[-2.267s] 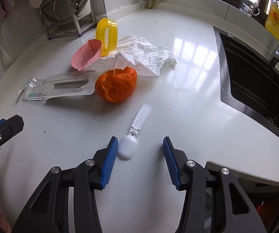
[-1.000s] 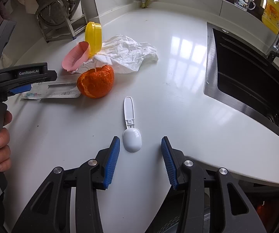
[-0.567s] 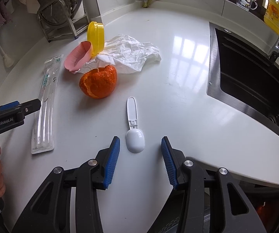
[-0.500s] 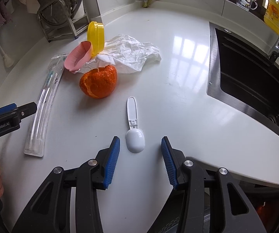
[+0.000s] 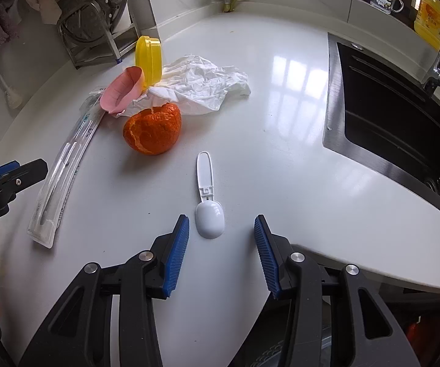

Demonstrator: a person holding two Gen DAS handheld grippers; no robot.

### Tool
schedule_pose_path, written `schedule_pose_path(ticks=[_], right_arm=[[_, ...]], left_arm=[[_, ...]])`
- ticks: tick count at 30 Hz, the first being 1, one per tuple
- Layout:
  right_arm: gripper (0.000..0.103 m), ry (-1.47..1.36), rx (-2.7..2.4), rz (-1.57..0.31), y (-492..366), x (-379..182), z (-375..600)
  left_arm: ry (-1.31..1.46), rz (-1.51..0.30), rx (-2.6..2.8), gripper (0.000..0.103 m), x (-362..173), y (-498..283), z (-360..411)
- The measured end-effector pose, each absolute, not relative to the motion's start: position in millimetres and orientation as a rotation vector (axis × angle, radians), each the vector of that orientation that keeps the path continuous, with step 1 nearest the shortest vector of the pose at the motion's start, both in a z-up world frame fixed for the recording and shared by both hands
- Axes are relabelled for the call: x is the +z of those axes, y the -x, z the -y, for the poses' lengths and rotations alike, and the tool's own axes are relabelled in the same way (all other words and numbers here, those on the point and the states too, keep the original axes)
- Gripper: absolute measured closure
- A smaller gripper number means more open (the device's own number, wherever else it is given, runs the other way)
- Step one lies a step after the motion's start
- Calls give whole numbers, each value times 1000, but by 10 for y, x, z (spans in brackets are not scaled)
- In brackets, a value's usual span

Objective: Collect trash
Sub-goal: 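Lower the left tool onto the toothbrush package and turn it lengthwise, then grasp the toothbrush package with the left tool while the right tool grasps the white spoon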

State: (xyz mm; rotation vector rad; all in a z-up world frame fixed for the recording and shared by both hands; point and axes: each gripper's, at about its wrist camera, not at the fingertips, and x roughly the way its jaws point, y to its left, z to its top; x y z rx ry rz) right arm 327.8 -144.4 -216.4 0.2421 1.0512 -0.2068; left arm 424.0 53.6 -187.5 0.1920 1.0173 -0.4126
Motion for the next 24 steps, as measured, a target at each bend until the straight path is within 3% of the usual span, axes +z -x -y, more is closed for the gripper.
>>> schedule_pose_path(ticks=[20,24], right_arm=[[59,-252,-196,-1045,-3312,-2160,1465],[59,-191,-194,-1044,-3383,-2170,1386]], left_arm=[[-234,-1064,-369,19,-2241,-4343,-245],[-228,-1056,-378,29,-2223,-4314,-236]])
